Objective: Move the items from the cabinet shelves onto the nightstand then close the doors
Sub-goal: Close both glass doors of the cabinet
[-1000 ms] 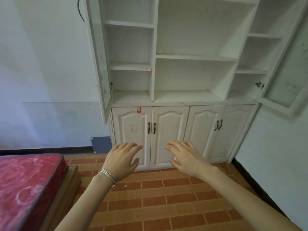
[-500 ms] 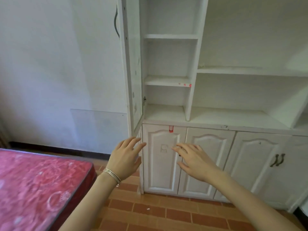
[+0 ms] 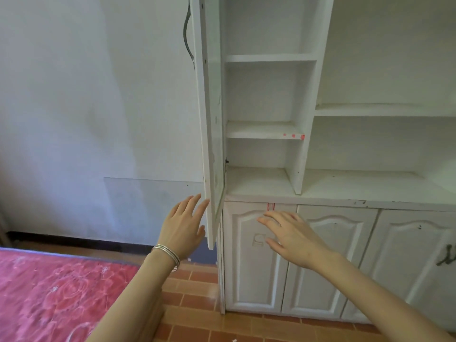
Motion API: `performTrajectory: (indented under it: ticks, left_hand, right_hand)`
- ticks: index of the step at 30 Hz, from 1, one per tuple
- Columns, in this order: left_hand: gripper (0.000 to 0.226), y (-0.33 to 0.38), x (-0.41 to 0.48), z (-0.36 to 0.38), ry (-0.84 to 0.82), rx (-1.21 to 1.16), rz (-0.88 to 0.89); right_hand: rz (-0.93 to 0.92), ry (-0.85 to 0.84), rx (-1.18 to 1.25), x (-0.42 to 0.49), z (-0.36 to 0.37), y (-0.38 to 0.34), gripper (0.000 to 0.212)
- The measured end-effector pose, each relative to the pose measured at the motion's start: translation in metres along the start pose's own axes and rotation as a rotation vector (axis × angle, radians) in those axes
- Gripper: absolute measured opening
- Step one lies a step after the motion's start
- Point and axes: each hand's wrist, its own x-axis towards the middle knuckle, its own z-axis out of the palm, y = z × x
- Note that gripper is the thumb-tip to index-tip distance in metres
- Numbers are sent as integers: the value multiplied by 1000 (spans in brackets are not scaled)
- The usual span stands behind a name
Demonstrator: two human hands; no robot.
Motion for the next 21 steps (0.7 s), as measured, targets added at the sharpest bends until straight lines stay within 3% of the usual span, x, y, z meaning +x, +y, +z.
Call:
performTrajectory:
  ticks: [9, 13, 21]
  left_hand:
    - [85, -66, 75, 28, -1, -56, 86]
    - [73, -67, 87, 43, 24, -134, 145]
    - [76, -60, 93, 47, 44, -239, 197]
  right_hand:
    - [104, -3, -20, 78, 6, -9, 49]
    - [142, -37, -20, 86, 19, -2, 53]
    - [190, -63, -42, 97, 33, 21, 66]
